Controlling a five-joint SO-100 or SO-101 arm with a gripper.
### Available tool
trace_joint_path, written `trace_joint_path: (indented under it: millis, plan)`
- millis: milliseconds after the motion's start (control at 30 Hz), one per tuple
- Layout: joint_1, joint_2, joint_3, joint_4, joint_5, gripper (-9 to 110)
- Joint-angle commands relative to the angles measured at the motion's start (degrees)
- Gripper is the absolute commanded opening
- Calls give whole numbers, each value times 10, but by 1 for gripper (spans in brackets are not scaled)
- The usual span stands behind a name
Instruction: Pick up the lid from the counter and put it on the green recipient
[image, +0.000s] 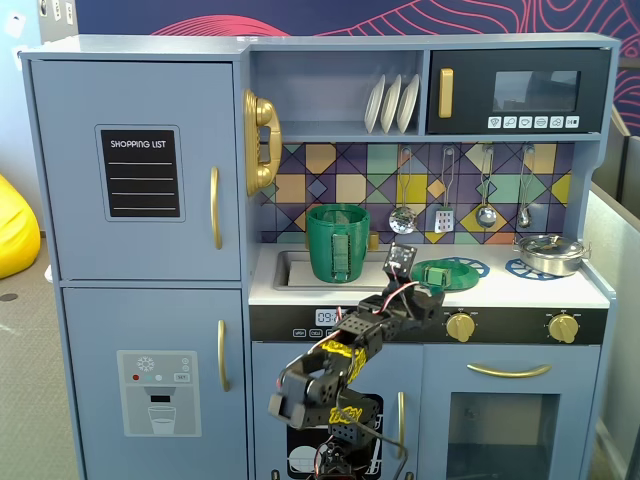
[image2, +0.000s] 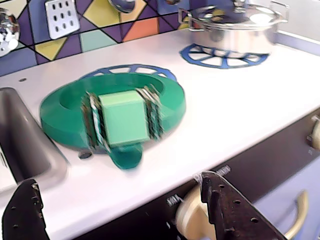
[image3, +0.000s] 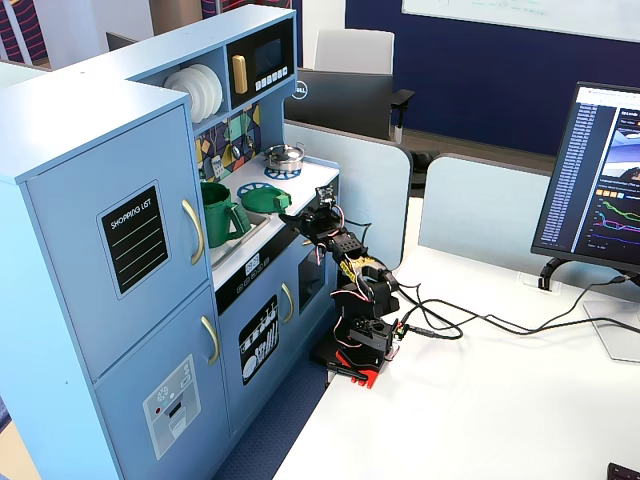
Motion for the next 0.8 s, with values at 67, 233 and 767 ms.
trace_joint_path:
  millis: [67,233,767]
  plan:
    - [-8,-85,-105,-33,4,35]
    - [-8,-152,-157,-48,1,34]
    - [-16,-305,-279,-59,-5,33]
